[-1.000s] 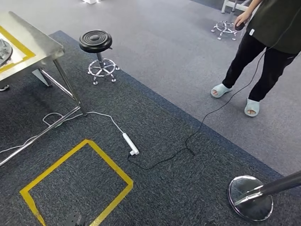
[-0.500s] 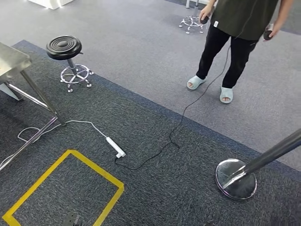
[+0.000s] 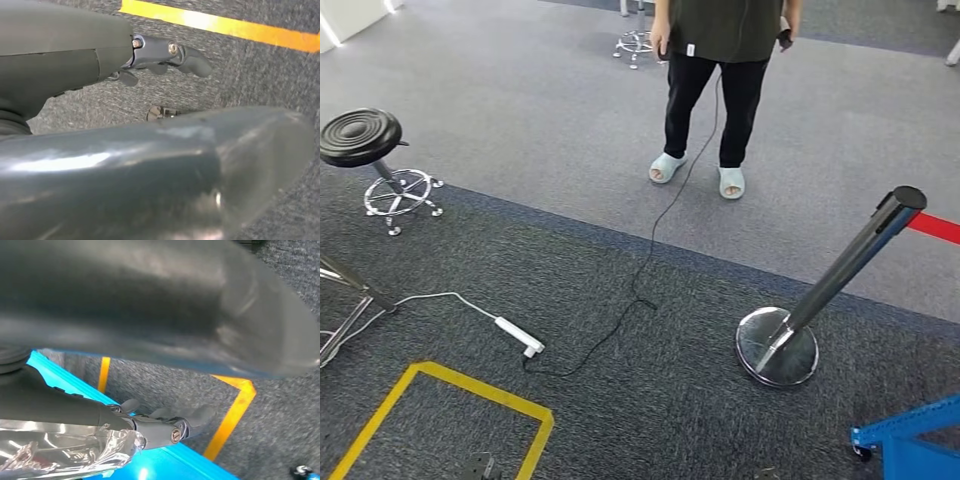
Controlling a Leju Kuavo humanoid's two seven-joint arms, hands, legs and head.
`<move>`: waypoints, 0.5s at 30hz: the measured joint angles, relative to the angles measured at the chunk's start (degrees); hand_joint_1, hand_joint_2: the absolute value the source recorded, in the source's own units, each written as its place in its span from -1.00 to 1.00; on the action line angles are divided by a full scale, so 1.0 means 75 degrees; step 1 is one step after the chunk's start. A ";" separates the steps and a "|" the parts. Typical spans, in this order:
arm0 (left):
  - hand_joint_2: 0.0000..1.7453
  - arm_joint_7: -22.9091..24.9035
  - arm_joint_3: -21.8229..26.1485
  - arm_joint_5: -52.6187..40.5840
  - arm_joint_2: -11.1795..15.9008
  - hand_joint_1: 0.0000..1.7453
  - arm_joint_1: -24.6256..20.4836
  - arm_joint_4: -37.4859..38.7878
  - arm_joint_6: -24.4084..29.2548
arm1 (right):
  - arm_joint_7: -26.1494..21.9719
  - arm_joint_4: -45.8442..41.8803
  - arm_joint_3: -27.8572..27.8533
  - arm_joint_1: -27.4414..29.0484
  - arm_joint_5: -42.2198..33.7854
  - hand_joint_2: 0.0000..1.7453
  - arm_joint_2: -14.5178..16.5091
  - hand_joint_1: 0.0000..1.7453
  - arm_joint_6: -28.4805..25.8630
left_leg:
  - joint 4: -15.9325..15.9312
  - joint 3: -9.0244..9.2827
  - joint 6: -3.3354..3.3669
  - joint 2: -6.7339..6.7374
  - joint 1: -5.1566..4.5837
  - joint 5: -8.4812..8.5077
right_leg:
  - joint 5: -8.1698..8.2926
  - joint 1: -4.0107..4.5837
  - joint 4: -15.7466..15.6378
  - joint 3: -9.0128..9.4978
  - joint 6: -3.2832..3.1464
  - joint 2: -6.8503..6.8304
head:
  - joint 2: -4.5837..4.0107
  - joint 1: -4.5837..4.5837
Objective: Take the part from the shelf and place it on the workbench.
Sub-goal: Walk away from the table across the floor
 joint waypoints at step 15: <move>-1.00 -0.0410 -0.0004 -0.0030 0.0009 -1.00 -0.0018 0.0000 0.0015 | 0.0411 0.0000 -0.0088 0.0014 0.0036 -1.00 -0.0109 -1.00 0.1051 | -0.0118 0.0273 0.0177 0.1373 -0.0141 -0.0186 | -0.0109 0.0045 0.0159 0.0015 0.0140 -0.1579 | -0.0001 0.0094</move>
